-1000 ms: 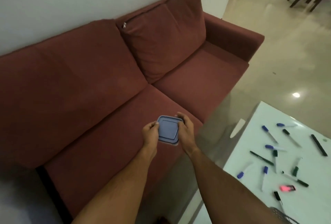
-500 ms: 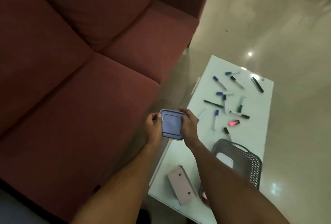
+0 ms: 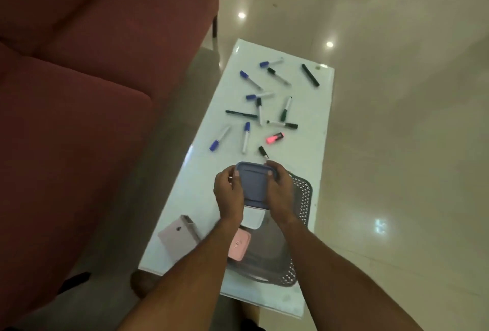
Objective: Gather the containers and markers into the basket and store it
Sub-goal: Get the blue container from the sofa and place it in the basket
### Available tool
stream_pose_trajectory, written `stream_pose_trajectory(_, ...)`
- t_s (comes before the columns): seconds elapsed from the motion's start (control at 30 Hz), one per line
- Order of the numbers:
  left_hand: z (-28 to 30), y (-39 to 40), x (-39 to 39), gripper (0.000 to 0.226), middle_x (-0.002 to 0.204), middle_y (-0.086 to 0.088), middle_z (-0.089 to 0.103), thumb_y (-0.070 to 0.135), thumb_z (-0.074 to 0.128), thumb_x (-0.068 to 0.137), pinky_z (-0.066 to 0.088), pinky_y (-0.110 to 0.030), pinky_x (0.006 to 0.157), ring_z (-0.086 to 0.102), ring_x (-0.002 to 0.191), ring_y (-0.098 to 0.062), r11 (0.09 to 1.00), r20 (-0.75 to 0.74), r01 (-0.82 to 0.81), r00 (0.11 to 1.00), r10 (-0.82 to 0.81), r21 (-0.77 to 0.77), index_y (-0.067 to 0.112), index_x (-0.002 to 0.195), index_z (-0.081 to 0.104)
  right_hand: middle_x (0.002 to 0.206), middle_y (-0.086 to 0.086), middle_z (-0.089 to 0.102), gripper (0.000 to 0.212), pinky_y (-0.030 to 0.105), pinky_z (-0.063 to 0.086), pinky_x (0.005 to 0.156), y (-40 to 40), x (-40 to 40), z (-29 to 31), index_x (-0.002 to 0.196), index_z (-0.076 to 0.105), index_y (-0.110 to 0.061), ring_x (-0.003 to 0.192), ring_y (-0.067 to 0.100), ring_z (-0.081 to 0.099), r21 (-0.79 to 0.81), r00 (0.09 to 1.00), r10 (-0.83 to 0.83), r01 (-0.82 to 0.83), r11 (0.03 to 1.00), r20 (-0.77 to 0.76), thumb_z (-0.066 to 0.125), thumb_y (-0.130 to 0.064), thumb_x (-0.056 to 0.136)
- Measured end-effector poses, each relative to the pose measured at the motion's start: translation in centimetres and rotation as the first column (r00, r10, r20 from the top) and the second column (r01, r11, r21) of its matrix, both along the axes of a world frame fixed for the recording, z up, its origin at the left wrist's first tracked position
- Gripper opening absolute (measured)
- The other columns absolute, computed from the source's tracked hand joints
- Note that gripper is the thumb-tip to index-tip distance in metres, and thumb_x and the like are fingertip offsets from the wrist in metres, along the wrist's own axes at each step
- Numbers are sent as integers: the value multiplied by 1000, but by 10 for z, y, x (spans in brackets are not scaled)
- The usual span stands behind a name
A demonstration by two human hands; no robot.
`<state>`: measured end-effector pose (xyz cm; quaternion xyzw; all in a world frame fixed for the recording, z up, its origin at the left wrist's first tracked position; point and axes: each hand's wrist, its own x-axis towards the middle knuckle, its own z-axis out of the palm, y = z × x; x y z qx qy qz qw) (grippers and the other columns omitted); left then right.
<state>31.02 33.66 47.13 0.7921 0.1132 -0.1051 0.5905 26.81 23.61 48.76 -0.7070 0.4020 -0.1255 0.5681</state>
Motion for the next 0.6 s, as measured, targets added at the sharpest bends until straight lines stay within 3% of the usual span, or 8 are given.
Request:
stream_pose_trajectory(0.07, -11, -25, -20, 25, 119, -9, 64, 15, 55, 104, 51, -20, 88, 60, 105, -18, 999, 33, 34, 999, -35, 23, 5, 123, 67, 124, 3, 67, 35, 34, 50, 100, -25, -23, -15, 126, 67, -12, 112, 18, 62, -42, 1000, -21, 20, 999, -14, 47, -1, 99)
stream_pose_trajectory(0.17, -38, -55, -51, 27, 122, -14, 66, 9, 56, 102, 49, -33, 98, 61, 112, -25, 992, 99, 102, 989, -110, 75, 4, 126, 67, 125, 3, 65, 36, 21, 43, 97, -52, -54, -37, 125, 67, -7, 111, 12, 56, -84, 997, -59, 56, 995, -40, 47, 5, 98)
stream_pose_trajectory(0.27, -60, -75, -76, 28, 122, -15, 66, 7, 53, 101, 46, -35, 102, 60, 115, -28, 983, 122, 142, 980, -156, 117, 1, 124, 67, 124, 4, 66, 36, 27, 44, 102, -71, -78, -64, 123, 68, -8, 113, 15, 57, -102, 995, -86, 81, 992, -47, 46, 6, 98)
stream_pose_trajectory(0.43, -89, -86, -109, 38, 127, -11, 58, -4, 48, 100, 41, -19, 103, 57, 117, -20, 967, 157, 189, 964, -216, 173, 1, 135, 61, 117, 0, 65, 36, 19, 43, 99, -86, -103, -101, 119, 67, -10, 111, 15, 58, -153, 998, -49, 44, 987, -26, 43, 3, 95)
stream_pose_trajectory(0.6, -115, -86, -122, 51, 137, -14, 59, -12, 47, 92, 43, -32, 114, 55, 130, -24, 947, 160, 197, 957, -242, 254, 1, 140, 58, 118, 9, 64, 36, 3, 36, 96, -83, -102, -129, 118, 65, -5, 110, 15, 57, -228, 999, -42, 36, 973, -18, 42, 7, 92)
